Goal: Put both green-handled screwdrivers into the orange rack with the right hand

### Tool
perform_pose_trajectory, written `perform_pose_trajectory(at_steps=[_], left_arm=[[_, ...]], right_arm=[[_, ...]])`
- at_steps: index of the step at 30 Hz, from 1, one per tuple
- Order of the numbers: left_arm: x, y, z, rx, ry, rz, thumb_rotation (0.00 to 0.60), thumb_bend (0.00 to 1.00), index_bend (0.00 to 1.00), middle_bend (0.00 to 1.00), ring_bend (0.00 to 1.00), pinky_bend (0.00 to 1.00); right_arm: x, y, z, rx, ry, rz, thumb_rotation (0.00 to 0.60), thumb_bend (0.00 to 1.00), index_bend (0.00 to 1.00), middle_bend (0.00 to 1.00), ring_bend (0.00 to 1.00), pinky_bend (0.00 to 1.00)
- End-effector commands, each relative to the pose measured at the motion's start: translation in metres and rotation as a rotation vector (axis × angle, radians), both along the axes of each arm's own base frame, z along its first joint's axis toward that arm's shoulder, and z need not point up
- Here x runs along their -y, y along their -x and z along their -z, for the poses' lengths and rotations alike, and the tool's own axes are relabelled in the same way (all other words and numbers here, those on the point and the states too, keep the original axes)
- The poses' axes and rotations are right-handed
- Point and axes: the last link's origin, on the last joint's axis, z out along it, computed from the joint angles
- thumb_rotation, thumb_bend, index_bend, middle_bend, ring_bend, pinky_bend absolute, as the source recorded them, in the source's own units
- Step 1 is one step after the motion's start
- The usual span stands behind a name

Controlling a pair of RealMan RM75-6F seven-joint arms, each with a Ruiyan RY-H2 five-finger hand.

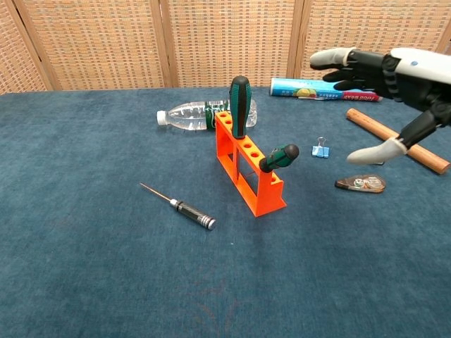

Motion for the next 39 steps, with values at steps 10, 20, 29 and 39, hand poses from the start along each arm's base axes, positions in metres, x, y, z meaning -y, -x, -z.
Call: perform_pose_trajectory(at_steps=[10,20,29,39], left_arm=[[-0.002,0.004,-0.002,0.001,-0.005,-0.017,0.6,0.0,0.0,0.0,0.0,0.0],[-0.004,0.005,-0.002,0.004,-0.006,-0.024,0.6,0.0,0.0,0.0,0.0,0.0],[-0.005,0.006,-0.001,0.003,-0.004,-0.028,0.6,0.0,0.0,0.0,0.0,0.0],[-0.006,0.006,-0.001,0.005,-0.001,-0.03,0.6,0.0,0.0,0.0,0.0,0.0]], right_arm=[[0.008,-0.02,0.04,0.014,0.034,-0.042,0.6,0.0,0.0,0.0,0.0,0.0],[0.017,-0.037,0.056,0.088,0.138,-0.046,0.6,0.0,0.0,0.0,0.0,0.0],[0.031,-0.046,0.063,0.092,0.174,-0.01,0.6,0.0,0.0,0.0,0.0,0.0],[0.042,-0.061,0.059,0.088,0.187,0.024,0.6,0.0,0.0,0.0,0.0,0.0]])
